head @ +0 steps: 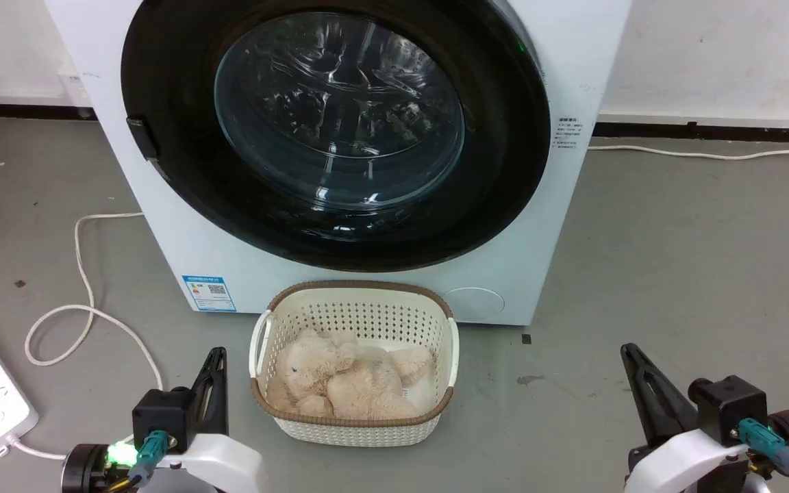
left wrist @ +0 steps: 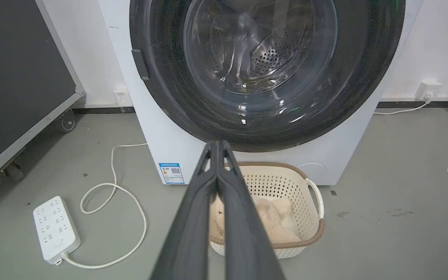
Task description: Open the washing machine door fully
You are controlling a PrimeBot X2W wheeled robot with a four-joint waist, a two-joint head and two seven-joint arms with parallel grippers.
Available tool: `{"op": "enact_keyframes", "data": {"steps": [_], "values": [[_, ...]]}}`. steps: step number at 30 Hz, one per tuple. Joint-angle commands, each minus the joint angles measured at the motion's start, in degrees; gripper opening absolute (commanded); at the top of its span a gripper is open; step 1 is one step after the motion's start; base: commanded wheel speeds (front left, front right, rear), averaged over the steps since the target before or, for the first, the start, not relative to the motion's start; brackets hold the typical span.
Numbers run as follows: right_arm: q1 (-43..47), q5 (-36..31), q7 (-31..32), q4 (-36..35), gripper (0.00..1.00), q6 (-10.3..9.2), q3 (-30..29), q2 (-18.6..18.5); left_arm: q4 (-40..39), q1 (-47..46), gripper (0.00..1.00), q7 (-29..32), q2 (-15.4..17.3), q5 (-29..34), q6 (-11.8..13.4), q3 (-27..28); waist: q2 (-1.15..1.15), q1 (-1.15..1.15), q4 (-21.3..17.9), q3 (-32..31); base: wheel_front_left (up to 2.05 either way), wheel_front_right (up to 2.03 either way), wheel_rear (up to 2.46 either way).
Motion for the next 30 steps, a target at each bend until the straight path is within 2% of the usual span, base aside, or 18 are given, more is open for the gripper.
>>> {"op": "enact_keyframes", "data": {"steps": [1,30], "values": [[-0.7,-0.3,0.0,-0.2,0.0,-0.04,0.0,0.0,-0.2,-0.8,0.0,0.0,0.0,0.2,-0.2,0.0,0.0,0.0,0.0,0.0,0.0,0.0,0.0],[-0.7,-0.3,0.0,-0.2,0.0,-0.04,0.0,0.0,-0.2,-0.8,0.0,0.0,0.0,0.2,-0.2,0.0,0.0,0.0,0.0,0.0,0.0,0.0,0.0]]}}
